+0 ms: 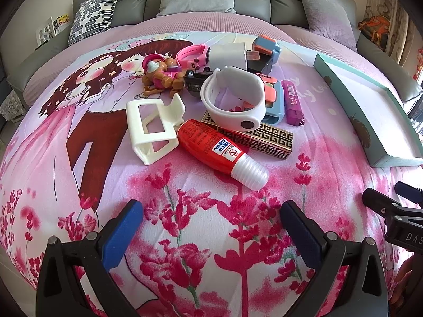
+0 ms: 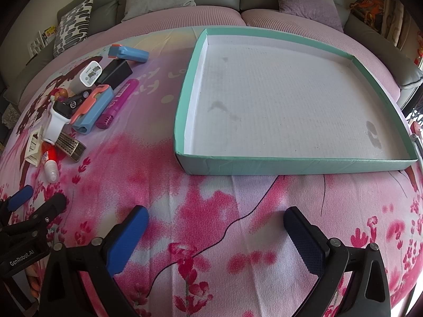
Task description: Organize rigid objects
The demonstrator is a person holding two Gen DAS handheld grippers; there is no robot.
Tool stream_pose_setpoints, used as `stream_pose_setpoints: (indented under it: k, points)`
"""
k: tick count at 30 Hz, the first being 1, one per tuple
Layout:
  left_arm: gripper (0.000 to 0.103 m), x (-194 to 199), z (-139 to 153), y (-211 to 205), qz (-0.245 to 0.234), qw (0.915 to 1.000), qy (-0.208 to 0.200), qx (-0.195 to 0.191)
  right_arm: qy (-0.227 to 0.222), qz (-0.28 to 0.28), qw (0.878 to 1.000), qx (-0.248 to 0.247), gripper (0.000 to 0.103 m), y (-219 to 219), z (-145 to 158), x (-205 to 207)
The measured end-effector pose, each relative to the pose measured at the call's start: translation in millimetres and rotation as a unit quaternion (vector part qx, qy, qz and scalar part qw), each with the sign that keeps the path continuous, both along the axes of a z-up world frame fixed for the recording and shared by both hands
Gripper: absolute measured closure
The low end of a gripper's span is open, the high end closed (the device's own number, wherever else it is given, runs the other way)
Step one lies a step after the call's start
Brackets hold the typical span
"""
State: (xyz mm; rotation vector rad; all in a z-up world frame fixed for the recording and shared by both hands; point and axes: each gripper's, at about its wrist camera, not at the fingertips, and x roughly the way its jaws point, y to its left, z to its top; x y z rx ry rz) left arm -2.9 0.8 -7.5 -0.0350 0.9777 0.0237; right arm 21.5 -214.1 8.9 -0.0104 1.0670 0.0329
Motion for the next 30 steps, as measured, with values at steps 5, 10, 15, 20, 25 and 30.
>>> stream_pose_setpoints:
  k: [5,10,15,20,25,30]
  points:
    - [0.000,4.5,2.9,-1.8,0.000,1.0000,0.008,0.004,0.000,0.000,1.000,0.001,0.000,-0.6,-0.3,-0.3]
    - [0.000,6.1,3.5,-2.0,-0.003,0.9999,0.013,0.005,0.000,0.000,1.000,0.000,0.000,-0.2,-0.1,-0.3]
    - [0.000,7.0,3.7,-1.1,-0.004,0.9998,0.020,0.005,0.000,0.000,1.000,0.000,0.000,-0.6,0.2,-0.2]
    - [0.000,8.7,4.3,-0.1,0.000,0.9997,0.023,0.003,0.000,0.000,1.000,-0.001,0.000,-0.4,0.0,-0.1]
    - [0.000,6.6,3.7,-0.2,0.002,0.9999,0.016,0.003,0.000,0.000,1.000,-0.001,0.000,-0.5,-0.1,0.0]
    - [0.000,2.4,4.2,-0.1,0.003,0.9999,0.011,0.002,0.000,0.000,1.000,-0.001,0.000,-0.1,-0.4,0.0]
